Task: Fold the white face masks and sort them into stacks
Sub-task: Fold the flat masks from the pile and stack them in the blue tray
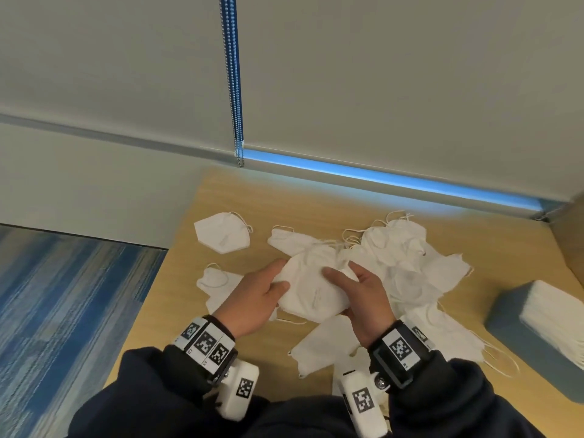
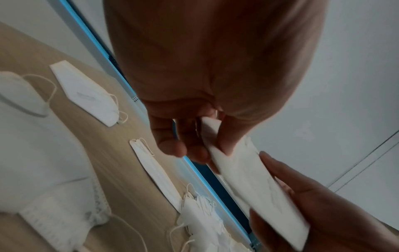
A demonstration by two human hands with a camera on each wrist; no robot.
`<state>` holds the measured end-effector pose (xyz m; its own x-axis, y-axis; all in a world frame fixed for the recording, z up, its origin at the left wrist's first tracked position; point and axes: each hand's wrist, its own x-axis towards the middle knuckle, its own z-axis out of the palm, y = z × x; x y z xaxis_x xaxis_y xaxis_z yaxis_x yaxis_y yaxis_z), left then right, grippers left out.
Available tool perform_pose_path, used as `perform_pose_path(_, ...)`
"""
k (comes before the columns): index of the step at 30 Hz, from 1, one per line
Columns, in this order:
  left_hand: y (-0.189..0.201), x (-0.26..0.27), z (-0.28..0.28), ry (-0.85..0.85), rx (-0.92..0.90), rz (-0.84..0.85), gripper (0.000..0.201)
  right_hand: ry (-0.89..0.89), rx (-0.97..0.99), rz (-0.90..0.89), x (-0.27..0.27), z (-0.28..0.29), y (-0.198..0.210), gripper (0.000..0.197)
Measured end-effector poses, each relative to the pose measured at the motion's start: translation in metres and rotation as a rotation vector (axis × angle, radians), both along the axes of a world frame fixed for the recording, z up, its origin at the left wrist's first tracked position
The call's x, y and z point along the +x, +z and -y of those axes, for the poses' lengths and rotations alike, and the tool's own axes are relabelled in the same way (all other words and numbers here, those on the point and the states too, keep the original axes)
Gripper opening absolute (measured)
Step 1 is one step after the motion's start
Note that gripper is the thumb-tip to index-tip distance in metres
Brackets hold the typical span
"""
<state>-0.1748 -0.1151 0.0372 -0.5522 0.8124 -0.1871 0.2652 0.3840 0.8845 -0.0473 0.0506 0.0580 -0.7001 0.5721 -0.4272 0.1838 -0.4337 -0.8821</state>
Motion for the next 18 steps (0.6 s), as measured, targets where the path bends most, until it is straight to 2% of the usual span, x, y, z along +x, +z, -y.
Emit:
perform_pose_path(1,0.001,0.000,0.001,-0.047,0.007,-0.004,0.033,0.003,0.040,-0.012,0.003,-0.001,0.001,0.003)
perform_pose_path(2,0.001,0.000,0.002,-0.079,0.018,0.002,0.033,-0.002,0.076,-0.015,0.006,-0.002,0.001,0.005)
perform_pose_path(5,0.007,0.006,0.002,-0.107,0.059,0.074,0.035,-0.035,0.155,0.020,0.017,-0.006,-0.005,0.039)
perform_pose_path(10,0.006,0.020,-0.002,-0.144,0.024,0.155,0.029,-0.063,0.169,0.049,0.038,-0.005,-0.010,0.052)
perform_pose_path(12,0.004,0.024,-0.006,-0.183,0.006,0.202,0.026,-0.077,0.156,0.024,0.046,-0.008,-0.011,0.045)
perform_pose_path(14,0.004,0.030,-0.012,-0.247,-0.034,0.208,0.023,-0.109,0.137,-0.007,0.055,-0.014,-0.007,0.020)
perform_pose_path(15,0.003,0.032,-0.015,-0.276,-0.056,0.206,0.023,-0.118,0.115,-0.015,0.060,-0.020,-0.005,0.014)
perform_pose_path(18,-0.005,0.041,-0.027,-0.297,-0.090,0.150,0.024,-0.123,-0.026,-0.026,0.076,-0.043,0.004,0.011)
